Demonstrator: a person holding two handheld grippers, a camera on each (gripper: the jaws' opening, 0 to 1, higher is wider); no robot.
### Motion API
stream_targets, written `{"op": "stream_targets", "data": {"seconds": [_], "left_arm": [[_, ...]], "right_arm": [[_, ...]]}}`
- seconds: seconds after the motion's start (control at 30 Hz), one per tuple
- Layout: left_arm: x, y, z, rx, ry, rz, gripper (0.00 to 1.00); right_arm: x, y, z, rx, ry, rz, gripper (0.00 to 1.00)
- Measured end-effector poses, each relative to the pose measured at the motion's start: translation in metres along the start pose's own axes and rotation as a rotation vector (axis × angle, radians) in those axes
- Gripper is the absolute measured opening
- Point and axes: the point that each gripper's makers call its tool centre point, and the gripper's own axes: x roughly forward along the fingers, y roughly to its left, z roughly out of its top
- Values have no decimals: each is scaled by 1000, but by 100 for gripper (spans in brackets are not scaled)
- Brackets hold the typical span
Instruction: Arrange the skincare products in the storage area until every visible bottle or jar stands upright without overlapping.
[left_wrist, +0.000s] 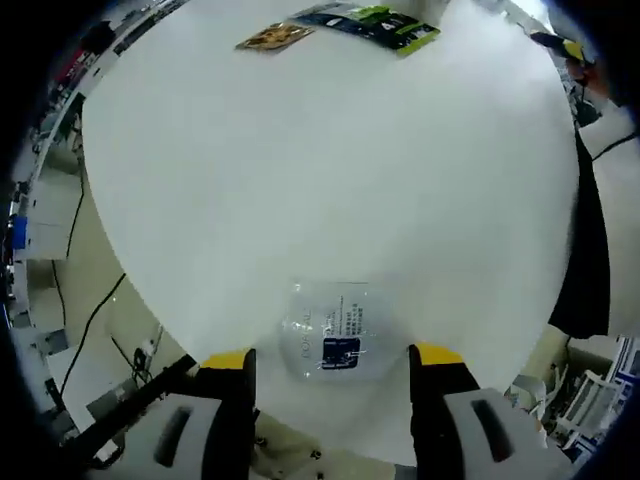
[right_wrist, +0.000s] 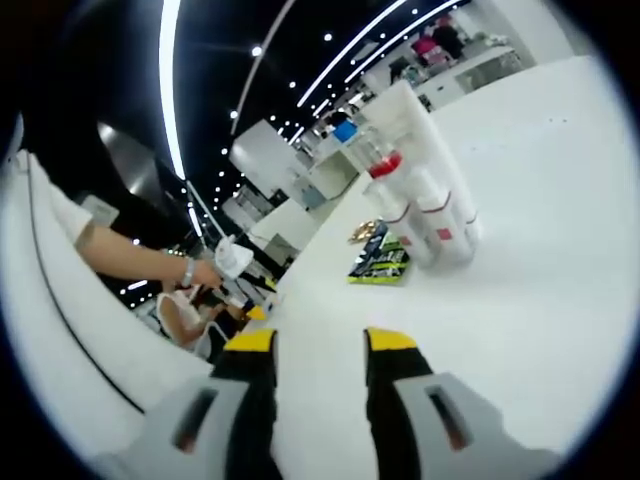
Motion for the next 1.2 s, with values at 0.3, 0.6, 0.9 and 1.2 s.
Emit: {"op": "stream_targets", "data": {"seconds": [0.3, 0.6, 0.9, 1.2], "left_arm": [[-5, -3, 5, 50, 43, 11, 50], [-4, -8, 4, 36, 5, 11, 40], [-3, -17, 11, 28, -17, 1, 40], [-16, -33, 30, 64, -81, 10, 40]], "right_arm": [[3, 3, -4, 3, 17, 5, 32], [9, 6, -3, -1, 16, 19, 32], [0, 3, -6, 1, 11, 13, 32], [0, 5, -10, 2, 10, 17, 32]]}}
